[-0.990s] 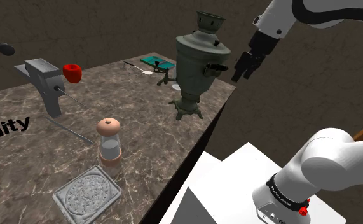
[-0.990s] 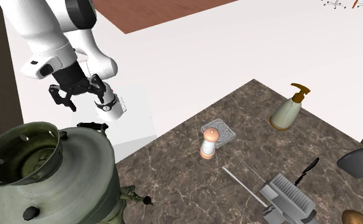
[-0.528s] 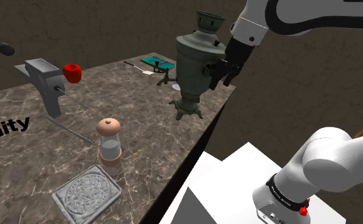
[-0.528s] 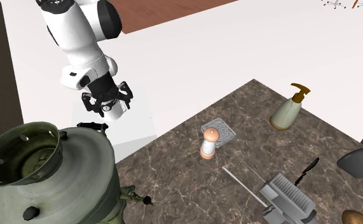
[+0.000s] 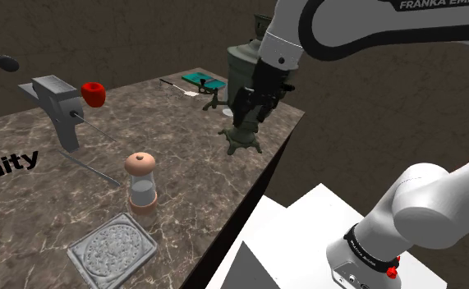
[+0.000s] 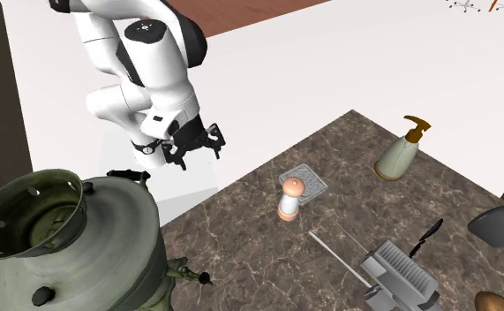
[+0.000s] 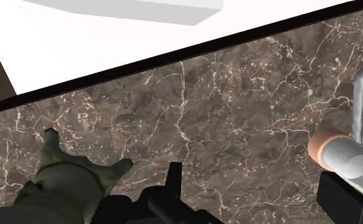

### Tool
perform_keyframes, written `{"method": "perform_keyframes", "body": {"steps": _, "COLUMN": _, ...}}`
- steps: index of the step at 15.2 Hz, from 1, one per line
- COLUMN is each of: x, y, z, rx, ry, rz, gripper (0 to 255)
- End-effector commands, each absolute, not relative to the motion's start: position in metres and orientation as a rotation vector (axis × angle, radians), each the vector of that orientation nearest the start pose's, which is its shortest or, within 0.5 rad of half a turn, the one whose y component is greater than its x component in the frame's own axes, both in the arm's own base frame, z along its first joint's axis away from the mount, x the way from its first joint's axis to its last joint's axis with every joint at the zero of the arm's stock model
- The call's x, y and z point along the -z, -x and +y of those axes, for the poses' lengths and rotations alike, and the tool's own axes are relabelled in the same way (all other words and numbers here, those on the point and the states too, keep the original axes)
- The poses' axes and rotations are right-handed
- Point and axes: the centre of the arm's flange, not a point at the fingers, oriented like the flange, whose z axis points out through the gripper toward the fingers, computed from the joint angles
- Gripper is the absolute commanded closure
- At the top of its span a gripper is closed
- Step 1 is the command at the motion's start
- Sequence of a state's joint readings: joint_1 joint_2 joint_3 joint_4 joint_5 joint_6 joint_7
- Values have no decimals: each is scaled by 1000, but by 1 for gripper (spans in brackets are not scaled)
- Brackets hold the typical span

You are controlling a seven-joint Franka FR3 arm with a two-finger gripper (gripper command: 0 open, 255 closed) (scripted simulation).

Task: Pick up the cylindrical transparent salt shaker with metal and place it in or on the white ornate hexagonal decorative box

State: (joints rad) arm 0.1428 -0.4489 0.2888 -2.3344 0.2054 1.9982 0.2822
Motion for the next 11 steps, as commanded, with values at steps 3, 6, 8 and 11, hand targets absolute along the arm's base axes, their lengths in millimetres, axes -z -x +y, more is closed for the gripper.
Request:
{"method": "perform_keyframes", "body": {"steps": 3, "x": -492, "y": -396, "z": 249, "rx": 95, "ry": 3028, "rz": -69, "gripper": 0}}
{"method": "perform_keyframes", "body": {"steps": 6, "x": -480, "y": -407, "z": 284, "rx": 84, "ry": 3019, "rz": -63, "gripper": 0}}
{"method": "perform_keyframes", "body": {"steps": 8, "x": -473, "y": -415, "z": 308, "rx": 77, "ry": 3012, "rz": -58, "gripper": 0}}
{"method": "perform_keyframes", "body": {"steps": 11, "x": -462, "y": -426, "z": 343, "rx": 66, "ry": 3003, "rz": -51, "gripper": 0}}
